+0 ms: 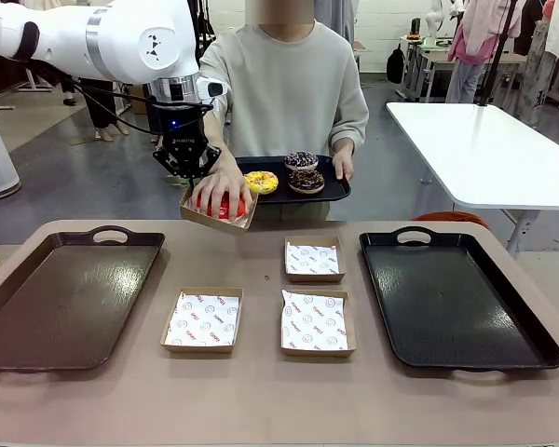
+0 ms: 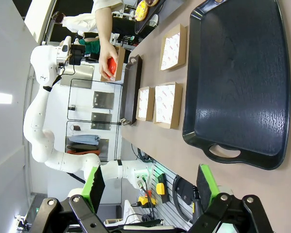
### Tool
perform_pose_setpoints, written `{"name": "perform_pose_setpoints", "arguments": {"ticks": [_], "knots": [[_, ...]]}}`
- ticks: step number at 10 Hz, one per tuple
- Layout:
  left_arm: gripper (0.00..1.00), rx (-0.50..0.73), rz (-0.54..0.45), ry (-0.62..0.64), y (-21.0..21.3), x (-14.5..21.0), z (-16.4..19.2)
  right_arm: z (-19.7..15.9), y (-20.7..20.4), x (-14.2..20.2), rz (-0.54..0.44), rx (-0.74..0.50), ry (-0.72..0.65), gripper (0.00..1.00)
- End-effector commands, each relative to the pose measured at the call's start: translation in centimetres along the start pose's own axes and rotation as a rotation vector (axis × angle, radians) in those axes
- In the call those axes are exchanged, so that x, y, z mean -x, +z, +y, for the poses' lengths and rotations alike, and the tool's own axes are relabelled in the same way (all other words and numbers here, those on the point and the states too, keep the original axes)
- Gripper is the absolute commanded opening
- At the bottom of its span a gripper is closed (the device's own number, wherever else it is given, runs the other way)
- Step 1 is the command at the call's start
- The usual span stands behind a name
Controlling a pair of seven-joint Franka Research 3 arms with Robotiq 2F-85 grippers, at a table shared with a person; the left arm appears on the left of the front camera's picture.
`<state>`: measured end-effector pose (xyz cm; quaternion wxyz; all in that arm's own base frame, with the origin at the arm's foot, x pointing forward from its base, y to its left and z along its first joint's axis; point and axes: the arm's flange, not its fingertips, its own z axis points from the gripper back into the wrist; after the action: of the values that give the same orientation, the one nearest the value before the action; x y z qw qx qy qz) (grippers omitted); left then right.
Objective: Individually package the donuts and arrange them on the tray.
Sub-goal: Place the picked Paper togo box on the Handle tray while simultaneously picking up another Paper togo box from the table with the other hand.
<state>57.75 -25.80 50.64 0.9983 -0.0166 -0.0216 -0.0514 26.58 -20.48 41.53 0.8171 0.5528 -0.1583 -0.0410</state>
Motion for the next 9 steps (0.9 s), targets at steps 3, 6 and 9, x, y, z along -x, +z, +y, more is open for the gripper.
{"name": "perform_pose_setpoints", "arguments": {"ticks": [3, 6, 9], "knots": [[0.0, 0.003, -0.01, 0.001, -0.16, 0.19, 0.03, -0.03, 0.0, 0.02, -0.004, -0.015, 0.005, 1.0], [0.0, 0.003, -0.01, 0.001, -0.16, 0.19, 0.03, -0.03, 0.0, 0.02, -0.004, -0.015, 0.005, 1.0], [0.01, 0.0, 0.0, 0.0, -0.01, 0.0, 0.0, -0.03, 0.0, 0.02, -0.004, -0.015, 0.005, 1.0]]}}
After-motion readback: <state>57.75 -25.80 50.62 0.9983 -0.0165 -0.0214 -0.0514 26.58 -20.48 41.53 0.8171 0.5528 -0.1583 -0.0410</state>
